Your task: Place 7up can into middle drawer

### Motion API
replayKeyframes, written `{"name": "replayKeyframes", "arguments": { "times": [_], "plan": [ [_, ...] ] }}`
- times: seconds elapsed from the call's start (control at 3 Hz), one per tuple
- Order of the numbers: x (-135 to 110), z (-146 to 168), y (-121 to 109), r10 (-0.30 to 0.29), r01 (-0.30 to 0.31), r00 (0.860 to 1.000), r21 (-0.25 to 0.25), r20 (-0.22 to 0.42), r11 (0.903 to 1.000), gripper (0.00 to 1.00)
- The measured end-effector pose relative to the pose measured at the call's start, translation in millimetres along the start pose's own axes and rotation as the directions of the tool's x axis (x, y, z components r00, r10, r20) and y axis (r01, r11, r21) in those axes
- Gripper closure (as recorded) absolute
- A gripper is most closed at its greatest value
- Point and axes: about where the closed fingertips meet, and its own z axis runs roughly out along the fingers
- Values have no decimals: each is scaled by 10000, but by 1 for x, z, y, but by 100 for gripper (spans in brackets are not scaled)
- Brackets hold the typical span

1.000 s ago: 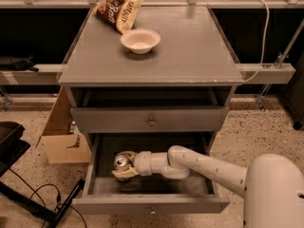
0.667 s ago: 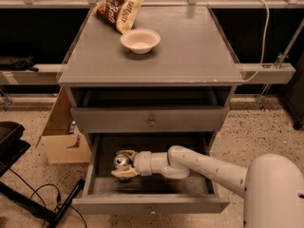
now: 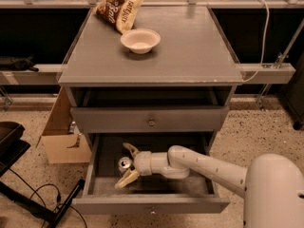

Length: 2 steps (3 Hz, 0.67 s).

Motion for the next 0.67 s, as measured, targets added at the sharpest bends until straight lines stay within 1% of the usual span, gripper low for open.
{"name": "replayKeyframes", "arguments": {
  "times": [0.33,0.67],
  "plan": [
    [-19,-9,10,-449,452,9989,-181,152,9988,0],
    [-44,-25,28,-874,885,9960,-699,180,9936,0]
  ]
}}
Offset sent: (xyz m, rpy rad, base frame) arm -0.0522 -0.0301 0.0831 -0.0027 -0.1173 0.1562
